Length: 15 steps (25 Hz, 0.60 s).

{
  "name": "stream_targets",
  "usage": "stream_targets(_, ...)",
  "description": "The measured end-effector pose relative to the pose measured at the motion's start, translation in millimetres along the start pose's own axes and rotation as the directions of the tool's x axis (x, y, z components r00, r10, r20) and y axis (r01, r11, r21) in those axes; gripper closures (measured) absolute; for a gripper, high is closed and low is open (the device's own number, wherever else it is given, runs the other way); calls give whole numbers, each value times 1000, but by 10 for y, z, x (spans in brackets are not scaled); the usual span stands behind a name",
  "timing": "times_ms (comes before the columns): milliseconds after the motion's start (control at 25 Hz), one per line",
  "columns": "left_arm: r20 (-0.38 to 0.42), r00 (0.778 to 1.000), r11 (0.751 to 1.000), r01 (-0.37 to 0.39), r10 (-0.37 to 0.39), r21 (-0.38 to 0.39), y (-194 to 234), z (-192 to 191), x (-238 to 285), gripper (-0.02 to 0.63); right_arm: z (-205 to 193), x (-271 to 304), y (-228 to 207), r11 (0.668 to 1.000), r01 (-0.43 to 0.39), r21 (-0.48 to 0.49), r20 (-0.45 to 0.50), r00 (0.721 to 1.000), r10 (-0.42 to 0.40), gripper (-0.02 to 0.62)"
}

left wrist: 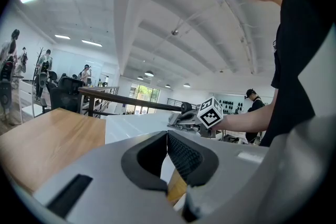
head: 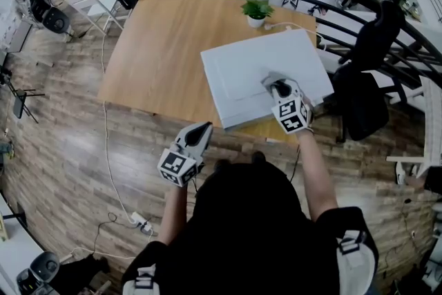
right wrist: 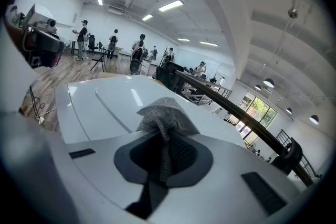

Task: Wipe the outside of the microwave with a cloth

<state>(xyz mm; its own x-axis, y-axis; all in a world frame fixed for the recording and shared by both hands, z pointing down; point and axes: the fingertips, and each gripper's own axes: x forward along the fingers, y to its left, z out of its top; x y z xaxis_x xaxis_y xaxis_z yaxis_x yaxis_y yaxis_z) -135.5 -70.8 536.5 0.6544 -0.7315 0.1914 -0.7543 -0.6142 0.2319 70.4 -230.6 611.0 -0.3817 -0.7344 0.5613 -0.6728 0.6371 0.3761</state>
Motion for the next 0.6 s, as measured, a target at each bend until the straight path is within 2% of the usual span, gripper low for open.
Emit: stream_targets(600,-18,999,999,31,-31,30,168,-105,-347,603,233,36,334,1000,16,-6,1,1000,-16,578)
